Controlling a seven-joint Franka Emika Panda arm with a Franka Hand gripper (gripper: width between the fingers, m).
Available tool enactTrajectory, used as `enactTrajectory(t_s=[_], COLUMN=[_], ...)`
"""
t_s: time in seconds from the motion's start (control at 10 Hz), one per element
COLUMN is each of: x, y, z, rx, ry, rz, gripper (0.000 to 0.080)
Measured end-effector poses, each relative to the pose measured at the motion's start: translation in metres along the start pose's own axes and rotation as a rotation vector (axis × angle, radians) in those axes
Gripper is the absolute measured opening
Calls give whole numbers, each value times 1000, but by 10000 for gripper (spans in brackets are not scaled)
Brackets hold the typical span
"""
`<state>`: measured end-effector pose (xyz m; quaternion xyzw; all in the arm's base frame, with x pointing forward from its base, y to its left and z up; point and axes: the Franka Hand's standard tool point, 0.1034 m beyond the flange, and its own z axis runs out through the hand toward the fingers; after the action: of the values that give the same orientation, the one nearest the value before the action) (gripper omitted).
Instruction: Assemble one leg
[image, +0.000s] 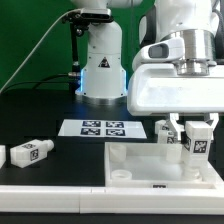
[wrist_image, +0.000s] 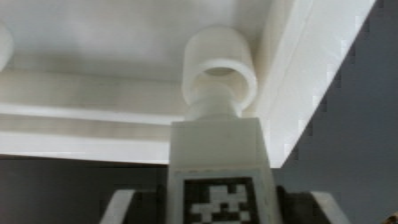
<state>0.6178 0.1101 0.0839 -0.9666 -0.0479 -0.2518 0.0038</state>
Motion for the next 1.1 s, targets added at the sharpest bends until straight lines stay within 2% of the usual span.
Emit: enactTrajectory(t_s=[0.6, 1.1], x=[-7, -17], y=[-5, -3], z=[-3, 10], rx=[4, -2], ry=[12, -7], rz=[-2, -4], gripper=[284, 284])
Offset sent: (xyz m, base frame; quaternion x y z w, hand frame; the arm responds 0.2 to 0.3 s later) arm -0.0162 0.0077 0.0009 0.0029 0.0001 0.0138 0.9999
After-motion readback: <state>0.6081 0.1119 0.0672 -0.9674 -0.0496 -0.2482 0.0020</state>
